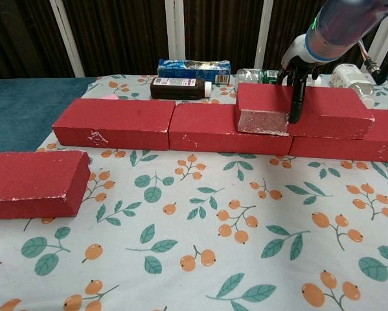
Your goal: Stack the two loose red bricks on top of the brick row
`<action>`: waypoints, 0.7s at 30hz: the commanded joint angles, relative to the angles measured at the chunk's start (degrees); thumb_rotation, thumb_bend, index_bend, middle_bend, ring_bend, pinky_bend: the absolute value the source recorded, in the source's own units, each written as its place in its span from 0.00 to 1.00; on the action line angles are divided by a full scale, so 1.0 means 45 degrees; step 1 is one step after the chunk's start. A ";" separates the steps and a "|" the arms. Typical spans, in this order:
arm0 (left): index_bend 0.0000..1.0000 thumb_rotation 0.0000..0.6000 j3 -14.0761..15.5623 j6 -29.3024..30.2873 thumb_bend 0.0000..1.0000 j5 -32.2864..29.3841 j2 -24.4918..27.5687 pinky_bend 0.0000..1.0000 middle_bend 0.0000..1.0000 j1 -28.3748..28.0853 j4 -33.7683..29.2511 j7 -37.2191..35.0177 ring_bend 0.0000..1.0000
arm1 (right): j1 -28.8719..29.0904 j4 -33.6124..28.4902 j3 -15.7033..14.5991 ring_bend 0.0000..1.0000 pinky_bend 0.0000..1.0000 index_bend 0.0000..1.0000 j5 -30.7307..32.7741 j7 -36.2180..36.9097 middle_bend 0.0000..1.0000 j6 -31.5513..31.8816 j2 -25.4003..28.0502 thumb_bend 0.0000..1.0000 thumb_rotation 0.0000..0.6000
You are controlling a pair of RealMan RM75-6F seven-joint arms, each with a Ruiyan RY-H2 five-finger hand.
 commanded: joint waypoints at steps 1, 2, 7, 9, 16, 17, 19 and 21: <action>0.07 1.00 -0.0008 0.0015 0.00 -0.0011 0.0000 0.06 0.00 0.0008 -0.0007 -0.0011 0.00 | -0.0027 -0.0101 0.0060 0.00 0.00 0.00 -0.0054 0.0121 0.00 0.0031 0.0040 0.19 1.00; 0.07 1.00 -0.0009 0.0025 0.00 -0.0012 0.0005 0.06 0.00 0.0014 -0.0011 -0.0012 0.00 | -0.0023 -0.0126 0.0058 0.00 0.00 0.00 -0.0061 0.0135 0.00 0.0074 0.0042 0.19 1.00; 0.07 1.00 -0.0016 0.0018 0.00 -0.0030 0.0003 0.06 0.00 0.0015 -0.0018 -0.0031 0.00 | 0.0006 -0.0281 0.0094 0.00 0.00 0.00 0.0027 0.0118 0.00 0.0249 0.0101 0.19 1.00; 0.07 1.00 -0.0017 -0.0012 0.00 -0.0042 -0.0002 0.06 0.00 0.0001 -0.0017 -0.0023 0.00 | 0.0020 -0.0381 0.0177 0.00 0.00 0.00 0.0044 0.0146 0.00 0.0284 0.0167 0.19 1.00; 0.07 1.00 -0.0016 0.0004 0.00 -0.0053 -0.0088 0.06 0.00 0.0004 0.0006 0.0116 0.00 | -0.0238 -0.1189 0.0703 0.00 0.00 0.00 -0.0876 0.1228 0.00 0.0063 0.0611 0.19 1.00; 0.07 1.00 -0.0012 0.0013 0.00 -0.0048 -0.0094 0.06 0.00 0.0010 0.0003 0.0121 0.00 | -0.0325 -0.1412 0.0796 0.00 0.00 0.00 -0.1057 0.1457 0.00 0.0003 0.0734 0.19 1.00; 0.07 1.00 -0.0031 0.0040 0.00 -0.0065 -0.0096 0.06 0.00 0.0019 0.0004 0.0094 0.00 | -0.0543 -0.1991 0.0972 0.00 0.00 0.00 -0.1389 0.1899 0.00 -0.0101 0.1072 0.19 1.00; 0.07 1.00 -0.0054 0.0046 0.00 -0.0097 -0.0088 0.06 0.00 0.0023 0.0003 0.0035 0.00 | -0.0825 -0.2798 0.1106 0.00 0.00 0.00 -0.1774 0.2277 0.00 -0.0166 0.1589 0.19 1.00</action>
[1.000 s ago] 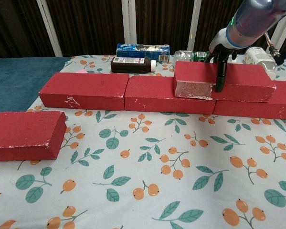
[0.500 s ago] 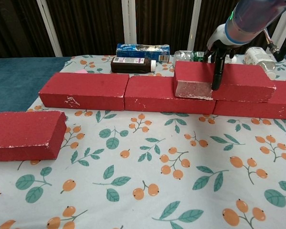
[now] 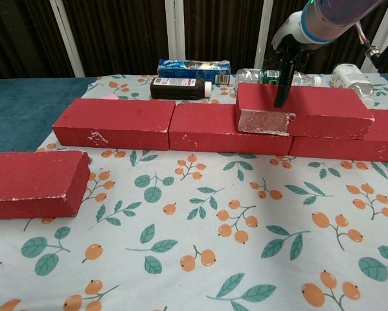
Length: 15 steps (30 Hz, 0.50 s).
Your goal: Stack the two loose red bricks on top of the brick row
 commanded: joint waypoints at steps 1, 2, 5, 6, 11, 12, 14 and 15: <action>0.06 1.00 -0.0022 0.0002 0.00 -0.0025 0.0025 0.06 0.00 0.0003 -0.0002 -0.0085 0.00 | -0.0636 -0.1582 0.0361 0.00 0.00 0.00 -0.0859 0.0826 0.00 -0.0187 0.1043 0.19 1.00; 0.05 1.00 -0.0024 0.0002 0.00 -0.0018 0.0039 0.06 0.00 0.0003 0.0001 -0.0131 0.00 | -0.0860 -0.2132 0.0396 0.00 0.00 0.00 -0.1166 0.1060 0.00 -0.0147 0.1387 0.19 1.00; 0.01 1.00 -0.0035 0.0040 0.00 0.0070 0.0056 0.06 0.00 0.0000 0.0005 -0.0363 0.00 | -0.1918 -0.4238 0.0235 0.00 0.00 0.00 -0.2858 0.2003 0.00 0.0163 0.2466 0.19 1.00; 0.00 1.00 -0.0033 0.0066 0.00 0.0119 0.0054 0.06 0.00 0.0005 0.0006 -0.0487 0.00 | -0.2399 -0.5049 0.0053 0.00 0.00 0.00 -0.3735 0.2371 0.00 0.0435 0.2807 0.19 1.00; 0.00 1.00 -0.0049 0.0366 0.00 0.0399 -0.0006 0.06 0.00 0.0083 0.0023 -0.0920 0.00 | -0.5146 -0.8344 -0.1200 0.00 0.00 0.00 -0.8614 0.4537 0.00 0.2141 0.3815 0.19 1.00; 0.00 1.00 -0.0043 0.0453 0.00 0.0490 -0.0027 0.06 0.00 0.0107 0.0035 -0.0979 0.00 | -0.5918 -0.8995 -0.1607 0.00 0.00 0.00 -0.9800 0.5156 0.00 0.2522 0.3955 0.19 1.00; 0.00 1.00 -0.0020 0.0570 0.00 0.0641 -0.0074 0.06 0.00 0.0139 0.0046 -0.1109 0.00 | -0.7078 -0.9683 -0.2306 0.00 0.00 0.00 -1.1862 0.6108 0.00 0.3023 0.4036 0.19 1.00; 0.00 1.00 0.0003 0.0615 0.00 0.0744 -0.0105 0.06 0.00 0.0146 0.0066 -0.1194 0.00 | -0.7872 -0.9970 -0.2870 0.00 0.00 0.00 -1.3333 0.6771 0.00 0.3308 0.4019 0.19 1.00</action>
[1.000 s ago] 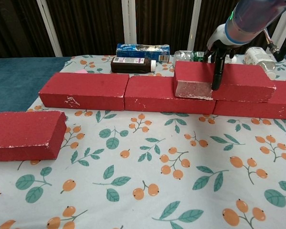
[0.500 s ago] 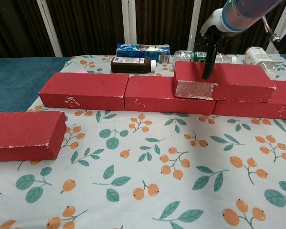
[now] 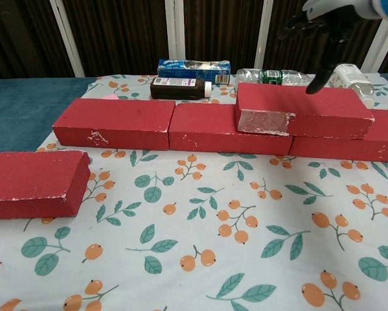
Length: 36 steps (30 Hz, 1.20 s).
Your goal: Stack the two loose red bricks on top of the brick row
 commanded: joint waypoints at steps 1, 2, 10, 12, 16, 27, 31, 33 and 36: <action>0.00 1.00 0.0072 0.0139 0.00 0.0302 -0.0101 0.06 0.00 0.0035 0.0052 -0.0260 0.00 | -0.4621 -0.3282 -0.2732 0.00 0.00 0.00 -0.7521 0.3898 0.00 0.2188 0.0973 0.19 1.00; 0.00 1.00 0.0101 0.0146 0.00 0.0376 -0.0128 0.06 0.00 0.0034 0.0073 -0.0323 0.00 | -0.5312 -0.3231 -0.3340 0.00 0.00 0.00 -0.8927 0.4559 0.00 0.2407 0.0869 0.19 1.00; 0.00 1.00 0.0254 0.0346 0.00 0.1031 -0.0302 0.12 0.00 0.0020 0.0415 -0.0534 0.00 | -0.8569 0.0187 -0.6737 0.00 0.00 0.00 -1.6323 0.7857 0.00 0.4594 -0.0460 0.19 1.00; 0.00 1.00 0.0279 0.0431 0.00 0.1046 -0.0331 0.13 0.00 0.0084 0.0425 -0.0293 0.00 | -0.9099 0.1033 -0.7166 0.00 0.00 0.00 -1.6813 0.8164 0.00 0.5086 -0.0943 0.19 1.00; 0.00 1.00 0.0276 0.0617 0.00 0.1071 -0.0495 0.13 0.00 0.0184 0.0280 0.0022 0.00 | -0.9720 0.2539 -0.7482 0.00 0.00 0.00 -1.6976 0.8627 0.00 0.5485 -0.1715 0.19 1.00; 0.00 1.00 0.0448 0.0022 0.00 0.0980 0.0234 0.11 0.00 0.0074 -0.1132 0.2208 0.00 | -1.0059 0.4095 -0.6633 0.00 0.00 0.00 -1.6393 0.9310 0.00 0.5803 -0.2253 0.19 1.00; 0.00 1.00 0.0361 -0.0947 0.00 0.0375 0.0737 0.11 0.00 -0.0335 -0.2189 0.3554 0.00 | -1.0115 0.4649 -0.6314 0.00 0.00 0.00 -1.6708 1.0035 0.00 0.6147 -0.2240 0.19 1.00; 0.00 1.00 0.0297 -0.1530 0.00 -0.0116 0.0993 0.11 0.00 -0.0587 -0.2661 0.4036 0.00 | -1.0149 0.4961 -0.6203 0.00 0.00 0.00 -1.6924 1.0353 0.00 0.6354 -0.2240 0.19 1.00; 0.00 1.00 0.0119 -0.2438 0.00 -0.0903 0.1340 0.11 0.00 -0.1070 -0.3284 0.4675 0.00 | -1.0211 0.5350 -0.6131 0.00 0.00 0.00 -1.7119 1.0598 0.00 0.6514 -0.2203 0.19 1.00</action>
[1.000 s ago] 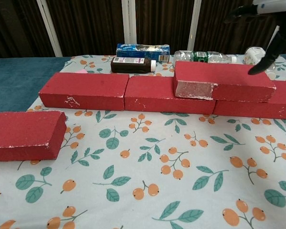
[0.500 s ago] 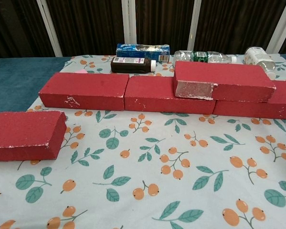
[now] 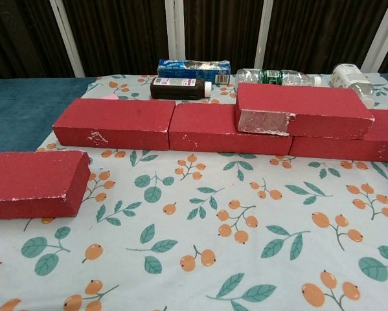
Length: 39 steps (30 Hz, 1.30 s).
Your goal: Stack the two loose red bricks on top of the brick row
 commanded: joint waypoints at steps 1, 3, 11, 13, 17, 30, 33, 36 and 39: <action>0.00 1.00 -0.0269 -0.1345 0.00 -0.1204 0.0614 0.11 0.00 -0.0779 -0.1001 0.0944 0.00 | -0.0096 0.0415 0.0135 0.00 0.00 0.00 -0.0254 0.0284 0.00 0.0222 0.0050 0.19 1.00; 0.00 1.00 -0.0381 -0.1935 0.00 -0.1662 0.0801 0.11 0.00 -0.1142 -0.1332 0.1298 0.00 | -0.0132 0.0478 0.0105 0.00 0.00 0.00 -0.0324 0.0310 0.00 0.0196 0.0152 0.19 1.00; 0.00 1.00 -0.0946 -0.3036 0.00 -0.3307 0.1048 0.09 0.00 -0.2237 -0.2168 0.3026 0.00 | -0.0203 0.0300 0.0057 0.00 0.00 0.00 -0.0407 0.0255 0.00 -0.0002 0.0360 0.19 1.00; 0.00 1.00 -0.1156 -0.3436 0.00 -0.4212 0.1226 0.09 0.00 -0.2761 -0.2660 0.4067 0.00 | -0.0204 0.0251 0.0044 0.00 0.00 0.00 -0.0374 0.0284 0.00 -0.0163 0.0388 0.19 1.00; 0.00 1.00 -0.1366 -0.4144 0.00 -0.6306 0.1543 0.09 0.00 -0.3790 -0.3553 0.6004 0.00 | -0.0200 0.0112 0.0048 0.00 0.00 0.00 -0.0234 0.0242 0.00 -0.0449 0.0447 0.19 1.00; 0.00 1.00 -0.2147 -0.3878 0.00 -1.2262 0.0653 0.09 0.00 -0.6825 -0.3555 0.8621 0.00 | -0.0180 -0.0079 0.0181 0.00 0.00 0.00 0.0014 0.0149 0.00 -0.1000 0.0418 0.19 1.00; 0.00 1.00 -0.1982 -0.3739 0.00 -1.2427 0.0385 0.09 0.00 -0.7017 -0.3206 0.8574 0.00 | -0.0142 -0.0096 0.0161 0.00 0.00 0.00 -0.0054 0.0144 0.00 -0.1136 0.0401 0.19 1.00; 0.00 1.00 -0.1837 -0.3709 0.00 -1.2562 0.0113 0.09 0.00 -0.7126 -0.2862 0.8422 0.00 | -0.0113 -0.0099 0.0149 0.00 0.00 0.00 -0.0096 0.0102 0.00 -0.1244 0.0369 0.19 1.00; 0.00 1.00 -0.1637 -0.3847 0.00 -1.2603 -0.0333 0.09 0.00 -0.7210 -0.2229 0.8009 0.00 | -0.0120 -0.0087 0.0182 0.00 0.00 0.00 -0.0101 0.0035 0.00 -0.1283 0.0318 0.19 1.00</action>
